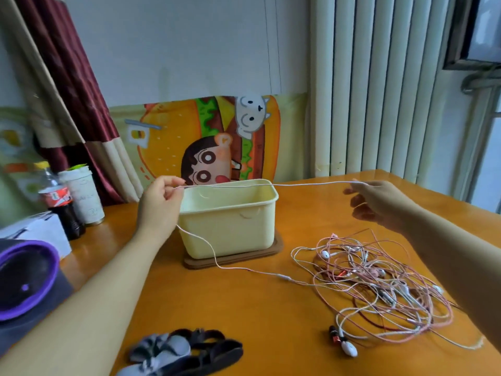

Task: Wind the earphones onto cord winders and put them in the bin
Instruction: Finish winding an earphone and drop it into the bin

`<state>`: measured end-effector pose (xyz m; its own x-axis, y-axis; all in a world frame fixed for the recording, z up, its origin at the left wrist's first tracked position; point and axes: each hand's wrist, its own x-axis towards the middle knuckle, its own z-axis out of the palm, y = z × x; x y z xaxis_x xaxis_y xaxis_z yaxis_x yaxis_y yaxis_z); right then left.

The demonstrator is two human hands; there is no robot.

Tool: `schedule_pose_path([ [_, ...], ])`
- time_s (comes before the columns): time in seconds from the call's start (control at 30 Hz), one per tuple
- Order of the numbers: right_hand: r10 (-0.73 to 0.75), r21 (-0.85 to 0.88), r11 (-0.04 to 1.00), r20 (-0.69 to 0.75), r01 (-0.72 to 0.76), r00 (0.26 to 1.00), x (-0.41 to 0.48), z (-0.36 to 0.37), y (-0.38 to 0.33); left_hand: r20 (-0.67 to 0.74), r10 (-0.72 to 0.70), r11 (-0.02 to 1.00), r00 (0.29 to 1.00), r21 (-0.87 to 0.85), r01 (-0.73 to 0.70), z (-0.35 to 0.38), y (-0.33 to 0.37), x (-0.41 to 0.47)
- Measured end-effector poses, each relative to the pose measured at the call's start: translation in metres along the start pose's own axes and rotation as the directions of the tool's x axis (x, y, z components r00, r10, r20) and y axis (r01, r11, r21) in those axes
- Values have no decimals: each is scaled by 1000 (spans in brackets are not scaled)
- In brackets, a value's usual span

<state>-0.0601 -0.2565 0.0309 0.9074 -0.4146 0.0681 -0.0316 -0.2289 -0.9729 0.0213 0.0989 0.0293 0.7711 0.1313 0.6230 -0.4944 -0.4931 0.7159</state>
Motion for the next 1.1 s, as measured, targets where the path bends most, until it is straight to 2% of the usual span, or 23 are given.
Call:
schedule_pose_path([
  [0.1,73,56,995,84,-78,994,0,12,-5,-14,-219,954,976,-211,211,-20,-23,7],
  [0.23,130,53,987,275,-150,953,-8,38,-11,-2,-458,807,889,-420,415,-41,-34,11],
  [0.3,163,-76,987,388,-145,907,-15,56,-12,73,-512,732,856,-484,479,-50,-32,9],
  [0.33,186,-201,974,440,-106,879,-19,66,-10,103,-517,717,849,-490,496,-52,-30,9],
  [0.37,212,-359,933,486,-27,848,-24,78,-7,108,-517,720,849,-482,499,-57,-28,9],
  [0.4,242,-524,848,518,81,820,-29,89,-1,96,-511,738,854,-460,493,-60,-25,9],
  [0.47,293,-741,590,566,320,771,-39,110,13,28,-494,804,869,-368,468,-68,-20,8],
  [0.53,321,-811,393,563,434,761,-48,125,24,-47,-445,880,894,-204,428,-75,-17,4],
  [0.63,346,-834,258,552,488,759,-53,130,22,-59,-392,920,918,-22,392,-78,-13,-3],
  [0.67,358,-828,270,559,491,748,-52,130,20,-53,-397,917,916,7,398,-79,-16,-4],
  [0.7,364,-812,341,579,474,730,-50,131,16,-45,-415,908,909,34,417,-79,-19,-5],
  [0.77,341,-698,644,628,313,699,-47,129,2,-9,-447,890,894,95,446,-77,-25,-5],
  [0.8,299,-575,790,661,210,688,-46,127,-7,23,-459,883,888,122,453,-75,-28,-7],
  [0.87,167,-302,950,702,77,692,-46,122,-34,110,-467,881,878,145,450,-68,-27,-9],
  [0.93,53,-67,998,695,-9,717,-49,119,-63,211,-499,865,840,187,466,-60,-24,-12],
  [1.0,-18,96,994,650,-59,760,-52,118,-87,234,-501,861,833,234,452,-52,-15,-14],
  [1.03,-42,157,985,626,-74,779,-53,118,-97,189,-457,879,869,243,410,-50,-5,-15],
  [1.1,-83,252,964,574,-79,814,-52,120,-108,83,-239,960,968,170,222,-47,18,-19],
])
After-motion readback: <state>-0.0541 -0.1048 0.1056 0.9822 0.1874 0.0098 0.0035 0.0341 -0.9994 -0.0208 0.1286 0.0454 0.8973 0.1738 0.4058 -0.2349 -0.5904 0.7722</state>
